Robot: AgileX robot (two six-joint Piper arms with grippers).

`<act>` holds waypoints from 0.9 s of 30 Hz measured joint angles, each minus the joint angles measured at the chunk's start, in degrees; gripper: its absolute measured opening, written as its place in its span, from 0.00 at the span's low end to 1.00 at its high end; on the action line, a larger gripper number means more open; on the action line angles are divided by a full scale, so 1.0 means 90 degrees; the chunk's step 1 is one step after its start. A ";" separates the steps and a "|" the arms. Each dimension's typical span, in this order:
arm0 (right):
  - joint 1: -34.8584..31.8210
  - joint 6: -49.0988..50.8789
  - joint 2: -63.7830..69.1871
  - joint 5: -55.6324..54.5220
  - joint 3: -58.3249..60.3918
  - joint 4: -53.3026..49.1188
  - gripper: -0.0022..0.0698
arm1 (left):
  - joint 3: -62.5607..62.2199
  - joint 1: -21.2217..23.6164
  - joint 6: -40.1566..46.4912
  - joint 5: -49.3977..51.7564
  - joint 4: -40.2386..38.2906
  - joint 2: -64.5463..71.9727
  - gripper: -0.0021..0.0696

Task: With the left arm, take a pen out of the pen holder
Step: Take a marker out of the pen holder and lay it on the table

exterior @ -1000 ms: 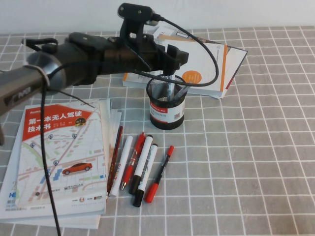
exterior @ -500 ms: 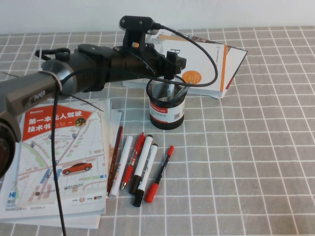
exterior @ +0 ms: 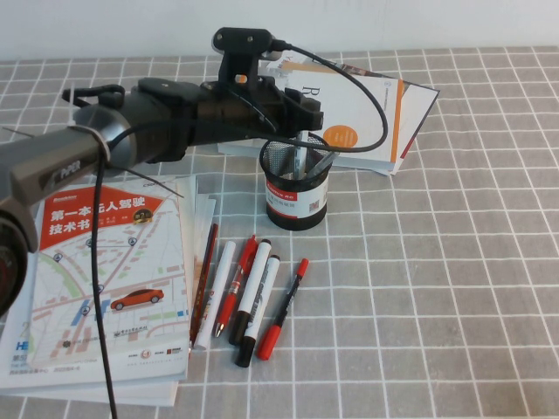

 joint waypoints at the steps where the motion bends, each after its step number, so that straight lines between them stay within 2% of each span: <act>1: 0.0000 0.0000 0.0000 0.0000 0.0000 0.0000 0.01 | -0.0014 0.0000 0.0000 0.0011 0.0000 0.0000 0.18; 8: 0.0000 0.0000 0.0000 0.0000 0.0000 0.0000 0.01 | -0.0523 0.0000 0.0015 0.0026 0.0182 -0.0323 0.18; 12: 0.0000 0.0000 0.0000 0.0000 0.0000 0.0000 0.01 | -0.0899 0.0000 -0.0466 0.0092 0.1069 -0.0936 0.18; 17: 0.0000 0.0000 0.0000 0.0000 0.0000 0.0000 0.01 | -0.1374 0.0000 -0.2409 0.0871 0.3300 -0.1763 0.18; 20: 0.0000 0.0000 0.0000 0.0000 0.0000 0.0000 0.01 | -0.1772 -0.0108 -0.3752 0.2088 0.5012 -0.2099 0.18; 24: 0.0000 0.0000 0.0000 0.0000 0.0000 0.0000 0.01 | -0.2221 -0.0606 -0.5206 0.3757 0.7380 -0.2207 0.18; 27: 0.0000 0.0000 0.0000 0.0000 0.0000 0.0000 0.01 | -0.2275 -0.1161 -0.5879 0.4739 0.8657 -0.2207 0.18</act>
